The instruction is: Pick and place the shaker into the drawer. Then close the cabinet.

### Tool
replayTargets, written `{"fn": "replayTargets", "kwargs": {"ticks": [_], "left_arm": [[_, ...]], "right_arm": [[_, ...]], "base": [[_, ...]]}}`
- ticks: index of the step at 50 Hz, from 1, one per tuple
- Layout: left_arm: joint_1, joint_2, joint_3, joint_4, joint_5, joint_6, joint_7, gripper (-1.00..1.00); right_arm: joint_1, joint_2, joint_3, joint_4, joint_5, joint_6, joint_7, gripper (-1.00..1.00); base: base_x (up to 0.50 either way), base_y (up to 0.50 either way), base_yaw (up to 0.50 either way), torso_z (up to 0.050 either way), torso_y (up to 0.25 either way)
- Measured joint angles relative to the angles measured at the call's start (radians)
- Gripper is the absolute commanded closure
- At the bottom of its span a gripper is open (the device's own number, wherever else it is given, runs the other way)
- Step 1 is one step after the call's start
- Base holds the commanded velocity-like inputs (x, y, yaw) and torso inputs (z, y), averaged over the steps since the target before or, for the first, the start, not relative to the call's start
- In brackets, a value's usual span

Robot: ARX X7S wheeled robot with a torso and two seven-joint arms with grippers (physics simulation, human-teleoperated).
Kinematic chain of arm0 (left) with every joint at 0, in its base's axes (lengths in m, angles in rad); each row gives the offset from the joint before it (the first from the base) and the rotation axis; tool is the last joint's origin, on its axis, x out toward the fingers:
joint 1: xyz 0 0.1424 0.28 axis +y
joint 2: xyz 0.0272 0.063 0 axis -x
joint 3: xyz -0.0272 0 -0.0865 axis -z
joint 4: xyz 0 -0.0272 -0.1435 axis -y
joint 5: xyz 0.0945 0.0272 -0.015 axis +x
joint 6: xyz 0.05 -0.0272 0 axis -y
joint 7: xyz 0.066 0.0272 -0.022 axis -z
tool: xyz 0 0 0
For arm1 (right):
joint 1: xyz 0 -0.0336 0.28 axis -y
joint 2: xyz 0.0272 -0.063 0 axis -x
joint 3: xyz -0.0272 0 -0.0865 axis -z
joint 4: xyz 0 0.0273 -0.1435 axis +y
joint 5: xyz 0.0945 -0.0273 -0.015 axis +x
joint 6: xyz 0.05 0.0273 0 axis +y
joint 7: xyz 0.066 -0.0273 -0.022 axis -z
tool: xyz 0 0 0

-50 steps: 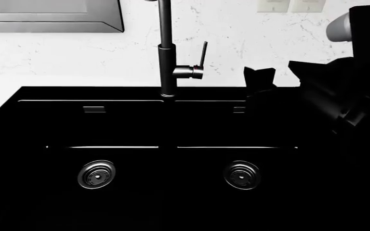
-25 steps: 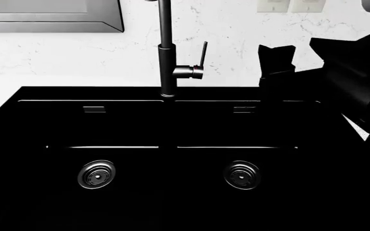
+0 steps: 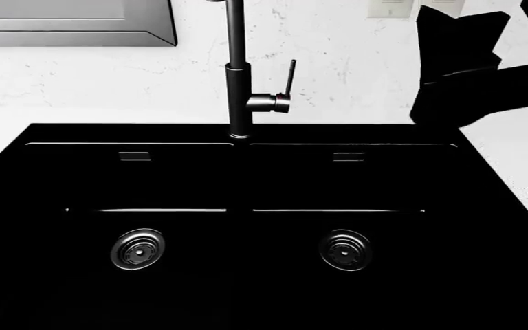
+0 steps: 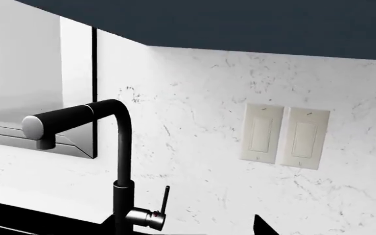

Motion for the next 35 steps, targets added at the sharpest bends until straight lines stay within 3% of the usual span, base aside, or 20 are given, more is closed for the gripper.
{"fn": "replayTargets", "kwargs": {"ticks": [15, 35], "left_arm": [[0.089, -0.051, -0.016, 0.032, 0.032, 0.057, 0.028, -1.00], [0.166, -0.078, -0.033, 0.038, 0.053, 0.118, 0.064, -1.00]], "right_arm": [[0.181, 0.050, 0.073, -0.081, 0.064, 0.031, 0.131, -1.00], [0.505, -0.004, 0.097, -0.033, 0.136, 0.149, 0.282, -1.00]], "base": [[0.00, 0.00, 0.00, 0.000, 0.000], [0.00, 0.00, 0.00, 0.000, 0.000]]}}
